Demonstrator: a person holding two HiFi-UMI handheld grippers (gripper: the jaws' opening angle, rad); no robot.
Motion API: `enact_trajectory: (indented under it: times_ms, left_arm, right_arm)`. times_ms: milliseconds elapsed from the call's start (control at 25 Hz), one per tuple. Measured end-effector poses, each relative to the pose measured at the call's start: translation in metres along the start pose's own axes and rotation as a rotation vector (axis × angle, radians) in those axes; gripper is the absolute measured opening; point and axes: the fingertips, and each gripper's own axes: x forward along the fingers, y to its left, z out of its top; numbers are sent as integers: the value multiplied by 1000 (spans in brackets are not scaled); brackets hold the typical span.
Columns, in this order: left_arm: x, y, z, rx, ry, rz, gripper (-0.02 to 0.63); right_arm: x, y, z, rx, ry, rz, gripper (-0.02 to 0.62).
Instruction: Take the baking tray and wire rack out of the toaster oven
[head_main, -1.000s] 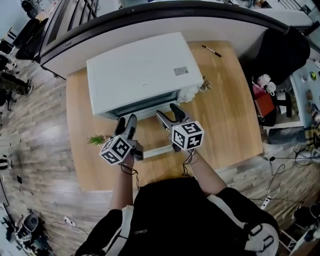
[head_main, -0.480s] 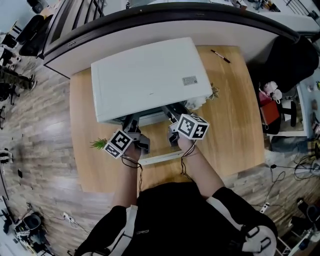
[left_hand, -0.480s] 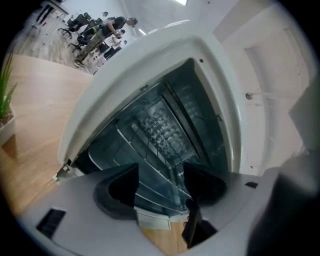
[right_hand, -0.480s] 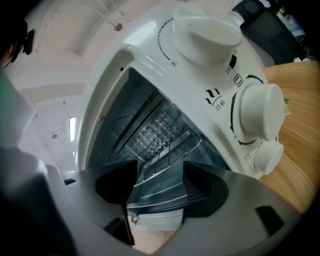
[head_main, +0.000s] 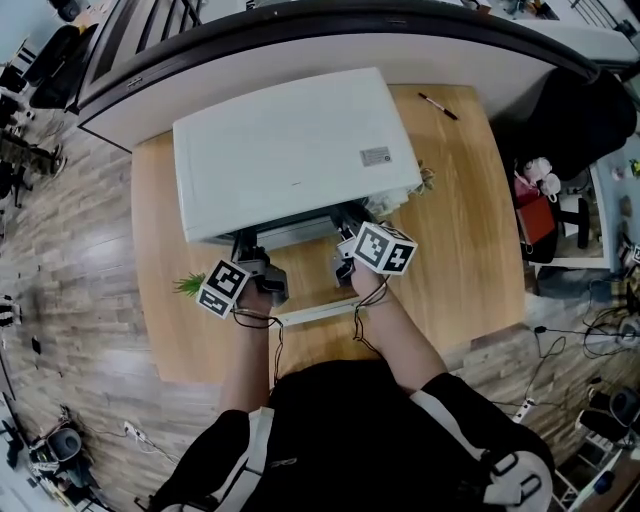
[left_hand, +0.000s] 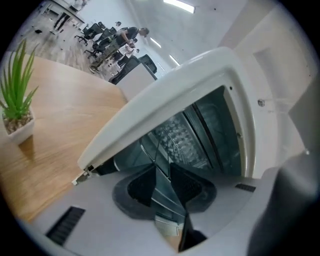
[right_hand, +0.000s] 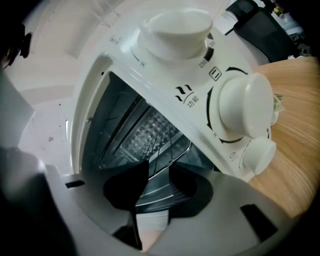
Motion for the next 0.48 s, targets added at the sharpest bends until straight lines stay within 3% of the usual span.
enact_trajectory:
  times_ms: [360, 480]
  left_arm:
    - [-42, 4, -28, 54, 57, 0, 104]
    - [-50, 6, -30, 110, 77, -7, 104]
  right_arm:
    - [-44, 0, -27, 6, 29, 10, 132]
    - [-50, 1, -33, -1, 43, 12, 133]
